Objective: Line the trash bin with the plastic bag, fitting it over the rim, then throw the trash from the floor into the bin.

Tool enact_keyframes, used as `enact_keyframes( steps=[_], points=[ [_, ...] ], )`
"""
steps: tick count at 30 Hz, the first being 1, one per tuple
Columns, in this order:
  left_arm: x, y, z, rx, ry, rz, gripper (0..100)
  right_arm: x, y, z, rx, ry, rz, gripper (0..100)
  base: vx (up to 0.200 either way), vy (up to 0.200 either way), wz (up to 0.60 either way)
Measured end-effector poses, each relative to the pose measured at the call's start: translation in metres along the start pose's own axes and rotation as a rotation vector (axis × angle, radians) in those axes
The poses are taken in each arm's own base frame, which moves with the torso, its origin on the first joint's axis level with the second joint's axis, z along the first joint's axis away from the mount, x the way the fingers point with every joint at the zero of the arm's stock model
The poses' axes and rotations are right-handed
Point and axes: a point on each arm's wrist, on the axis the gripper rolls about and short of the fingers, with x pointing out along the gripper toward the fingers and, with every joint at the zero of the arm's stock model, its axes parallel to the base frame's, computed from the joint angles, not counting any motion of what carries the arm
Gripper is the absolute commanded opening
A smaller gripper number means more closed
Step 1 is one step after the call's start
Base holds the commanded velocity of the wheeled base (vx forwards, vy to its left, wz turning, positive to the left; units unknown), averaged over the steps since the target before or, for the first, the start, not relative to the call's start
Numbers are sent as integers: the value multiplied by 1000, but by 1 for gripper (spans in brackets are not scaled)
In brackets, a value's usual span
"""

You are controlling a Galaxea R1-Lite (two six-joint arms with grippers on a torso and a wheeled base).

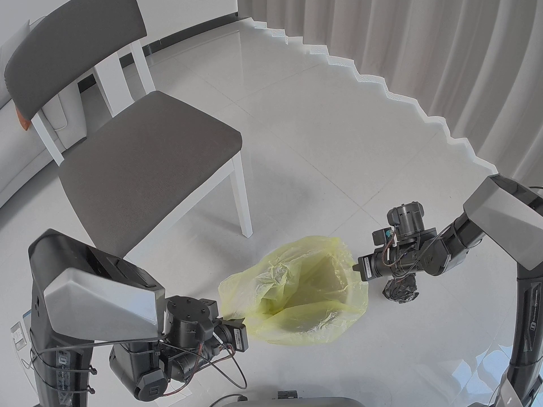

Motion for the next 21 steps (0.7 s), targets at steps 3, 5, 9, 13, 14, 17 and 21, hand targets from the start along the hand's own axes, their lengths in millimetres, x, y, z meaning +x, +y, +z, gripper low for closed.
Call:
enact_keyframes(
  steps=[3, 5, 9, 13, 14, 17, 21],
  points=[
    [0, -6, -2, -29, 2, -13, 0, -2, -4, -3, 8, 8, -8, 0, 0, 0, 0],
    [0, -11, -4, -30, 7, -25, 0, -6, -9, -3, 15, 8, -19, 0, 0, 0, 0],
    [0, -14, -6, -27, 13, -32, 0, -9, -14, -4, 11, 12, -27, 0, 0, 0, 0],
    [0, -9, -8, -31, 23, -18, 0, -9, -16, -4, 7, 8, -30, 0, 0, 0, 0],
    [0, -7, -9, -34, 25, -10, 0, -8, -16, -4, 6, 6, -29, 0, 0, 0, 0],
    [1, 1, -11, -40, 29, 14, 0, -5, -14, -5, 1, 10, -26, 0, 0, 0, 0],
    [2, 4, -13, -39, 19, 21, 0, 0, -11, -6, -6, 14, -19, 100, 0, 0, 0]
  ],
)
